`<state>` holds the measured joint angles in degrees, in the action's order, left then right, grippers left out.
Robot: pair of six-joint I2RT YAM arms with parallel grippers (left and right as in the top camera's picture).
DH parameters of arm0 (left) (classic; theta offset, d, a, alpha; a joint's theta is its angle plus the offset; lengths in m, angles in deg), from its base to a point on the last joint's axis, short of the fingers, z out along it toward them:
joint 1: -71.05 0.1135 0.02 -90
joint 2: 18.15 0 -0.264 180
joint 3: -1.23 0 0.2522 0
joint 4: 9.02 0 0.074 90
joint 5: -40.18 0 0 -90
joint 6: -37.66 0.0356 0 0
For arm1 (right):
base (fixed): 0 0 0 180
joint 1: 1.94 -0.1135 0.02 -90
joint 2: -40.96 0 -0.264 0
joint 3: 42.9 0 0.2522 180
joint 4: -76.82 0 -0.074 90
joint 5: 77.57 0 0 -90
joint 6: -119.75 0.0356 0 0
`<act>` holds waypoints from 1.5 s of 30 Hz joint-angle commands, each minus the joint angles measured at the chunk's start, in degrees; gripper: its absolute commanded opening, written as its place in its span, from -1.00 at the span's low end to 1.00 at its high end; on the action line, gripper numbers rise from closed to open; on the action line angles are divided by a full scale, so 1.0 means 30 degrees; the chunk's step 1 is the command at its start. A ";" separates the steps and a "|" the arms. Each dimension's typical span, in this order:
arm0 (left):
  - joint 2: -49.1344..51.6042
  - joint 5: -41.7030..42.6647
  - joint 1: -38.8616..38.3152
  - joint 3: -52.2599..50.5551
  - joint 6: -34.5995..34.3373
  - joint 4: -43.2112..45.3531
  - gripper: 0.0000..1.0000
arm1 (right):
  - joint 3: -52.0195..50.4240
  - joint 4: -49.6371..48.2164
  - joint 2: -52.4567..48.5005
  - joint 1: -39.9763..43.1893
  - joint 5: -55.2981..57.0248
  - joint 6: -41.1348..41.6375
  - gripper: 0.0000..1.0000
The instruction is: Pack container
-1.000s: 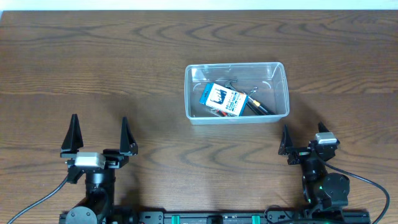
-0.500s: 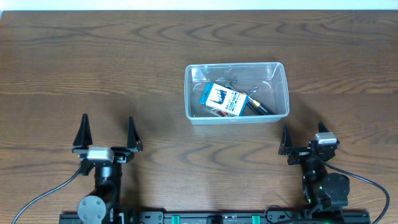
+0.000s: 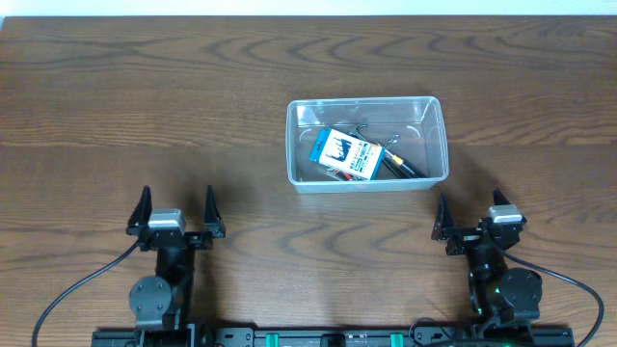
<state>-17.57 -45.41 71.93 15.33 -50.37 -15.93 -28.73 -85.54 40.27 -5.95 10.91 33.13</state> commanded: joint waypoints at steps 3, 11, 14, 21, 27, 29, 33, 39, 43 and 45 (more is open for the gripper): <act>-0.0160 -0.0284 -0.0109 -0.0044 0.0335 -0.2601 0.96 | -0.0029 0.0080 0.0124 -0.0175 0.0066 -0.0226 0.99; -0.0160 -0.0576 -0.0087 -0.0036 0.0335 -0.3570 0.96 | -0.0029 0.0080 0.0124 -0.0175 0.0066 -0.0226 0.99; -0.0160 -0.0561 -0.0087 -0.0036 0.0328 -0.3570 0.96 | -0.0029 0.0080 0.0124 -0.0175 0.0066 -0.0226 0.99; -0.0117 -0.0561 -0.0095 -0.0036 0.0328 -0.3570 0.96 | -0.0029 0.0080 0.0124 -0.0175 0.0066 -0.0226 0.99; -0.0117 -0.0561 -0.0095 -0.0036 0.0328 -0.3570 0.96 | -0.0029 0.0080 0.0124 -0.0175 0.0066 -0.0226 0.98; -0.0117 -0.0561 -0.0095 -0.0036 0.0328 -0.3570 0.96 | -0.0029 0.0080 0.0124 -0.0175 0.0066 -0.0226 0.98; -0.0117 -0.0561 -0.0095 -0.0036 0.0328 -0.3563 0.96 | -0.0029 0.0080 0.0124 -0.0175 0.0066 -0.0226 0.98; -0.0117 -0.0561 -0.0087 -0.0036 0.0328 -0.3570 0.96 | -0.0029 0.0080 0.0124 -0.0175 0.0066 -0.0226 0.98; -0.0117 -0.0568 -0.0087 -0.0036 0.0328 -0.3563 0.96 | -0.0029 0.0080 0.0124 -0.0175 0.0066 -0.0226 0.98; -0.0117 -0.0568 -0.0087 -0.0036 0.0328 -0.3563 0.96 | -0.0029 0.0080 0.0124 -0.0175 0.0066 -0.0226 0.99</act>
<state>-17.57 -46.62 71.93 15.79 -50.37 -24.02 -28.73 -85.56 40.27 -5.95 10.93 33.10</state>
